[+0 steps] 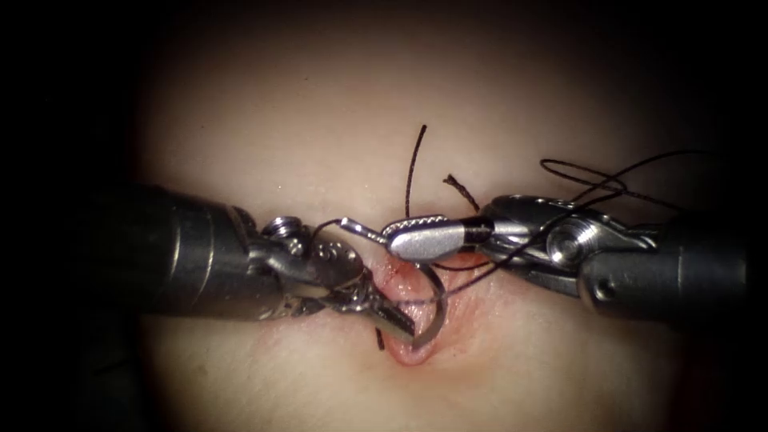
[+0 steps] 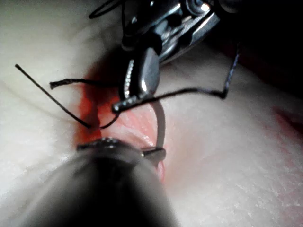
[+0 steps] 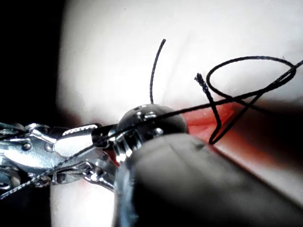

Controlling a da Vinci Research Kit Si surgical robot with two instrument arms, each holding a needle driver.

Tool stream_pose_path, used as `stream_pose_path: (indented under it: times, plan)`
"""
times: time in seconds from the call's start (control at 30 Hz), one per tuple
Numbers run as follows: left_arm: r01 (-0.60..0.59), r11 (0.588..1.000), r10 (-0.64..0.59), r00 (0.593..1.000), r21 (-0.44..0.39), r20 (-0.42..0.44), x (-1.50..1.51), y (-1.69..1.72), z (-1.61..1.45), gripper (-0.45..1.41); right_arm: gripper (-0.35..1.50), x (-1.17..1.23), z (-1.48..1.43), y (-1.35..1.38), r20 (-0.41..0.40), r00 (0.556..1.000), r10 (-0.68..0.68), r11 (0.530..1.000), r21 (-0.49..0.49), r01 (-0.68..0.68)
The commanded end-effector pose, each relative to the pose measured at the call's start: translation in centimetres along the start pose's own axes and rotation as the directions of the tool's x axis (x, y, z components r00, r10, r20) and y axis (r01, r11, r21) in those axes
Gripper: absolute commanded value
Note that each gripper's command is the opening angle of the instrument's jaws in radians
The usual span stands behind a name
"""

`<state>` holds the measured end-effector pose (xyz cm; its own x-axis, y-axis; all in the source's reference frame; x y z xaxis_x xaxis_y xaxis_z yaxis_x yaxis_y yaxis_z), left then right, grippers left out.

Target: Wound Closure

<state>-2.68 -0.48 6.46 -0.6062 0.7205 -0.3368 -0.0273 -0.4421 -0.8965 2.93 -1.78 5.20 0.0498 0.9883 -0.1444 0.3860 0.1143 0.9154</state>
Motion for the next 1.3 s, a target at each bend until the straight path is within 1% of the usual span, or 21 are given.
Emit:
stream_pose_path:
  times: [0.03, 0.17, 0.33, 0.47, 0.5, 0.57, 0.67, 0.7, 0.73, 0.77, 0.8, 0.83, 0.93, 0.97, 1.03, 1.1, 1.13, 1.17, 1.2, 1.23, 1.3]
  plan:
    - [0.0, 1.0, 0.0, 1.0, -0.001, 0.0, 0.0, -0.04, 0.06, -0.45, -0.35, -0.04, 0.17, 0.07, -0.005, 1.0, 0.002, 1.0, 0.012, -0.002]
    - [0.0, 1.0, 0.0, 1.0, -0.001, 0.0, 0.0, -0.04, 0.06, -0.45, -0.35, -0.07, 0.2, 0.08, 0.002, 1.0, 0.002, 1.0, 0.018, -0.002]
    - [0.001, 1.0, -0.001, 1.0, 0.0, -0.002, 0.0, -0.04, 0.05, -0.45, -0.35, 0.02, 0.13, 0.09, -0.004, 1.0, 0.006, 1.0, 0.011, -0.005]
    - [0.006, 1.0, -0.006, 1.0, 0.003, -0.019, 0.06, -0.01, -0.07, -0.45, -0.35, 0.15, 0.02, 0.18, -0.003, 0.991, -0.133, 0.991, -0.023, 0.133]
    - [0.011, 1.0, -0.01, 1.0, 0.013, -0.028, 0.08, -0.01, -0.14, -0.45, -0.35, 0.26, -0.05, 0.2, -0.009, 0.969, -0.246, 0.967, -0.071, 0.244]
    - [0.012, 1.0, -0.012, 0.999, 0.015, -0.032, 0.08, -0.01, -0.16, -0.45, -0.35, 0.3, -0.09, 0.2, -0.01, 0.963, -0.268, 0.961, -0.076, 0.266]
    - [0.017, 1.0, -0.016, 0.999, 0.019, -0.036, 0.08, 0.0, -0.21, -0.45, -0.35, 0.48, -0.21, 0.15, -0.02, 0.927, -0.374, 0.922, -0.121, 0.369]
    - [0.018, 1.0, -0.017, 0.999, 0.019, -0.037, 0.08, 0.0, -0.22, -0.28, -0.35, 0.54, -0.24, 0.13, -0.025, 0.914, -0.404, 0.905, -0.153, 0.396]
    - [0.02, 1.0, -0.019, 0.999, 0.023, -0.043, 0.09, 0.0, -0.24, -0.2, 0.0, 0.63, -0.27, 0.08, -0.026, 0.896, -0.444, 0.882, -0.189, 0.431]
    - [0.021, 0.999, -0.02, 0.999, 0.024, -0.046, 0.1, 0.01, -0.25, -0.11, 0.19, 0.69, -0.3, 0.04, -0.024, 0.887, -0.462, 0.869, -0.211, 0.447]
    - [0.017, 0.999, -0.016, 0.999, 0.027, -0.051, 0.11, 0.01, -0.27, -0.03, 0.22, 0.75, -0.33, -0.01, -0.022, 0.878, -0.479, 0.857, -0.228, 0.462]
    - [0.013, 0.999, -0.012, 0.998, 0.03, -0.057, 0.12, 0.02, -0.29, 0.17, 0.29, 0.81, -0.35, -0.07, -0.022, 0.874, -0.486, 0.848, -0.252, 0.465]
    - [-0.019, 0.998, 0.024, 0.996, 0.051, -0.088, 0.19, 0.05, -0.42, 0.59, 0.49, 1.01, -0.4, -0.24, 0.005, 0.815, -0.579, 0.768, -0.333, 0.548]
    - [-0.026, 0.998, 0.031, 0.995, 0.057, -0.096, 0.2, 0.06, -0.46, 0.64, 0.58, 1.08, -0.41, -0.3, 0.035, 0.773, -0.633, 0.713, -0.362, 0.601]
    - [-0.024, 0.997, 0.032, 0.993, 0.071, -0.116, 0.22, 0.08, -0.56, 0.68, 0.64, 1.17, -0.41, -0.36, 0.073, 0.714, -0.697, 0.616, -0.449, 0.647]
    - [-0.029, 0.996, 0.039, 0.991, 0.082, -0.13, 0.24, 0.08, -0.64, 0.71, 0.86, 1.19, -0.4, -0.39, 0.113, 0.653, -0.749, 0.513, -0.524, 0.679]
    - [-0.025, 0.996, 0.038, 0.99, 0.089, -0.139, 0.25, 0.08, -0.69, 0.74, 1.06, 1.18, -0.4, -0.39, 0.131, 0.63, -0.766, 0.472, -0.551, 0.689]
    - [-0.024, 0.995, 0.038, 0.989, 0.097, -0.144, 0.26, 0.09, -0.72, 0.74, 1.06, 1.13, -0.39, -0.4, 0.16, 0.606, -0.779, 0.425, -0.575, 0.699]
    - [-0.016, 0.994, 0.033, 0.987, 0.11, -0.156, 0.28, 0.08, -0.78, 0.74, 1.05, 1.05, -0.36, -0.42, 0.229, 0.598, -0.768, 0.373, -0.6, 0.708]
    - [-0.016, 0.994, 0.033, 0.987, 0.11, -0.156, 0.28, 0.08, -0.78, 0.74, 1.05, 1.05, -0.36, -0.42, 0.229, 0.598, -0.768, 0.373, -0.6, 0.708]
    - [-0.008, 0.992, 0.029, 0.986, 0.126, -0.166, 0.29, 0.08, -0.84, 0.74, 1.13, 0.98, -0.3, -0.45, 0.336, 0.57, -0.75, 0.291, -0.607, 0.739]
